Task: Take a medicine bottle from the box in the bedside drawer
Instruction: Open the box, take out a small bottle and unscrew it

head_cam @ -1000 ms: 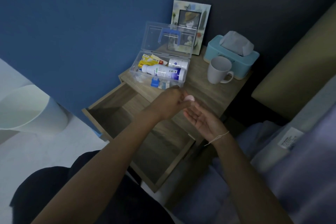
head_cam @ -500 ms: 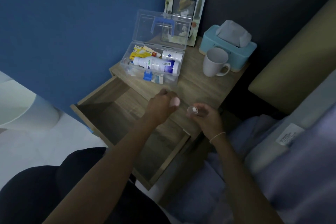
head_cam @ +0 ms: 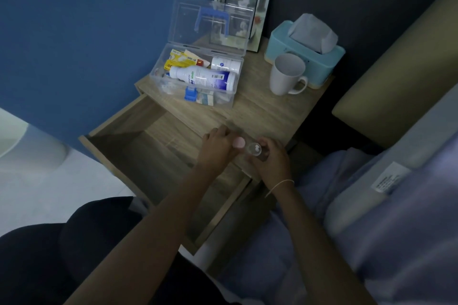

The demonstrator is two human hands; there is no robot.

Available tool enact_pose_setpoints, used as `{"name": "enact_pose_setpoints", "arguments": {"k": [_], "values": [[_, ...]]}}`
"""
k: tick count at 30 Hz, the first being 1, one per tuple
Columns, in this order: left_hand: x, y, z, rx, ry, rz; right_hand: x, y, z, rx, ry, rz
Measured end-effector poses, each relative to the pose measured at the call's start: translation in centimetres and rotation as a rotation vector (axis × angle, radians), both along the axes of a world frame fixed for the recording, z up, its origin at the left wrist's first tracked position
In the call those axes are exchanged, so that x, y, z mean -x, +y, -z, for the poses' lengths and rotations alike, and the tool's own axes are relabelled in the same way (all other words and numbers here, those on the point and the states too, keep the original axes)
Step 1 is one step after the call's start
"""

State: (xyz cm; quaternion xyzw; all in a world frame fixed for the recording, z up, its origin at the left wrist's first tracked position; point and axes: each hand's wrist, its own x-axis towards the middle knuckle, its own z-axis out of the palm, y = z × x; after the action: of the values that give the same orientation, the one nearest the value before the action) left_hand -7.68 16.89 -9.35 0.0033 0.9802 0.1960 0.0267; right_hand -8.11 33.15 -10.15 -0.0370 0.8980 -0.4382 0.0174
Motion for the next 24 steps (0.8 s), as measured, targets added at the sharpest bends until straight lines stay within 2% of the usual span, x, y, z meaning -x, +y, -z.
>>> {"name": "enact_pose_setpoints", "arguments": {"k": [4,6,8,16,24], "values": [[-1.9,0.0,0.1,0.000,0.225,0.095,-0.5,0.5,0.1,0.000,-0.008,0.019],[-3.0,-0.5,0.9,0.059,0.323,0.181,-0.7,0.4,0.1,-0.015,0.008,0.031],[-3.6,-0.8,1.4,0.108,0.316,0.231,-0.9,0.2,0.1,-0.021,0.019,0.048],[-2.0,-0.9,0.6,0.069,0.251,0.210,-0.7,0.0,-0.3,0.010,0.068,0.117],[2.3,-3.0,0.9,0.072,0.183,-0.055,7.3,0.0,-5.1,0.008,0.309,0.289]]}}
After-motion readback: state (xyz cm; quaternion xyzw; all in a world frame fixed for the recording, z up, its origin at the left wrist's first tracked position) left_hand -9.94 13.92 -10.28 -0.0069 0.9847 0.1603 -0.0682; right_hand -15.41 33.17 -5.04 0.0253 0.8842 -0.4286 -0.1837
